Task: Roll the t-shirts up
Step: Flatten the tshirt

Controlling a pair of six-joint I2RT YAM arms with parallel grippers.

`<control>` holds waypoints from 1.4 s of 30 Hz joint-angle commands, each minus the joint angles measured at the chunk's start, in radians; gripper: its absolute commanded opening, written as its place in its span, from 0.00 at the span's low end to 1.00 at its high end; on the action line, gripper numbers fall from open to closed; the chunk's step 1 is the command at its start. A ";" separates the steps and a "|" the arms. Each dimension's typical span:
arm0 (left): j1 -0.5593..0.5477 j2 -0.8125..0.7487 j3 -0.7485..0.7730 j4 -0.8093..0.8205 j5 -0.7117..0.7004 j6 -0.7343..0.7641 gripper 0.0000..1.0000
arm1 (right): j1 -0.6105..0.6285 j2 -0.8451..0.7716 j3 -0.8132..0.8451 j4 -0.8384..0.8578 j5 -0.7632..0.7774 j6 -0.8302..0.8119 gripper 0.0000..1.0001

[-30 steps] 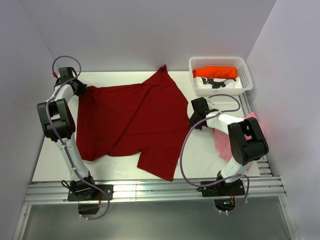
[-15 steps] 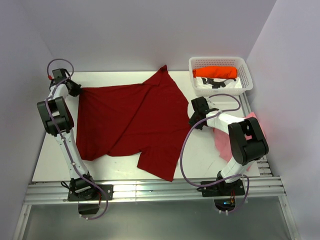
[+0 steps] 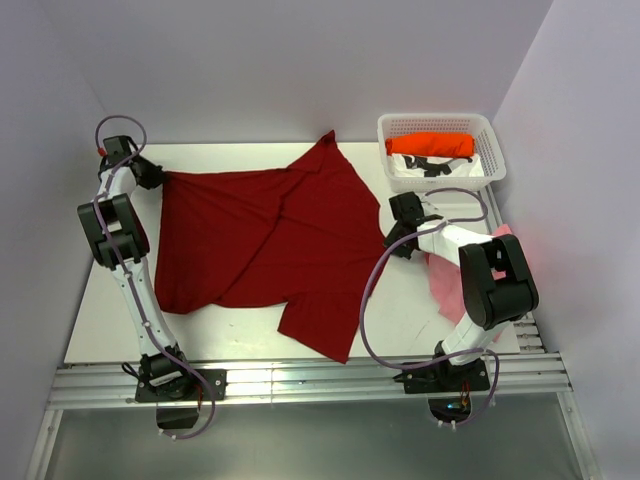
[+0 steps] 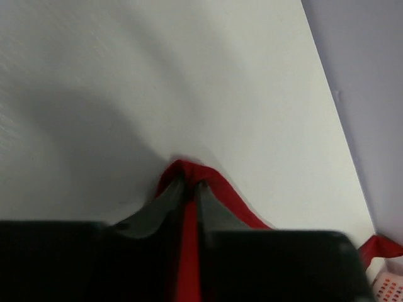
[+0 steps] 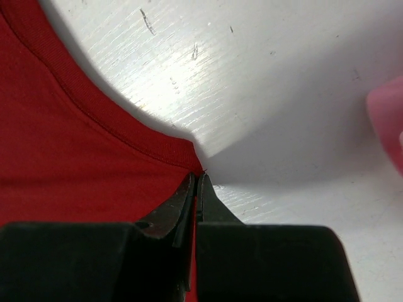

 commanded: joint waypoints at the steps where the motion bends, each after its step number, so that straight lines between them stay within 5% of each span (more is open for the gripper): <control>1: 0.012 0.002 0.058 0.027 0.016 0.001 0.28 | -0.025 -0.019 0.043 -0.034 0.024 -0.033 0.00; 11: 0.021 -0.157 -0.030 0.011 -0.001 0.021 0.77 | -0.025 -0.007 0.052 -0.027 -0.020 -0.050 0.00; 14: 0.021 -0.224 -0.066 -0.003 -0.003 0.021 0.79 | -0.024 -0.011 0.049 -0.025 -0.033 -0.053 0.04; 21: 0.018 -0.514 -0.425 0.047 0.002 0.024 0.79 | -0.024 -0.018 0.043 -0.004 -0.072 -0.059 0.12; 24: -0.015 -0.649 -0.617 0.106 0.005 0.016 0.80 | -0.022 -0.031 0.018 0.028 -0.109 -0.063 0.46; 26: -0.038 -0.723 -0.730 0.146 -0.003 -0.008 0.80 | -0.024 -0.044 0.006 0.041 -0.112 -0.060 0.53; 33: -0.091 -1.014 -1.120 0.205 -0.014 -0.058 0.79 | -0.002 -0.117 -0.035 0.036 -0.086 -0.068 0.56; 39: -0.117 -1.200 -1.255 0.099 -0.125 -0.042 0.79 | 0.028 -0.165 -0.066 0.012 -0.103 -0.060 0.57; 42: -0.115 -1.240 -1.272 0.025 -0.161 -0.062 0.80 | 0.048 -0.191 -0.093 -0.008 -0.096 -0.060 0.68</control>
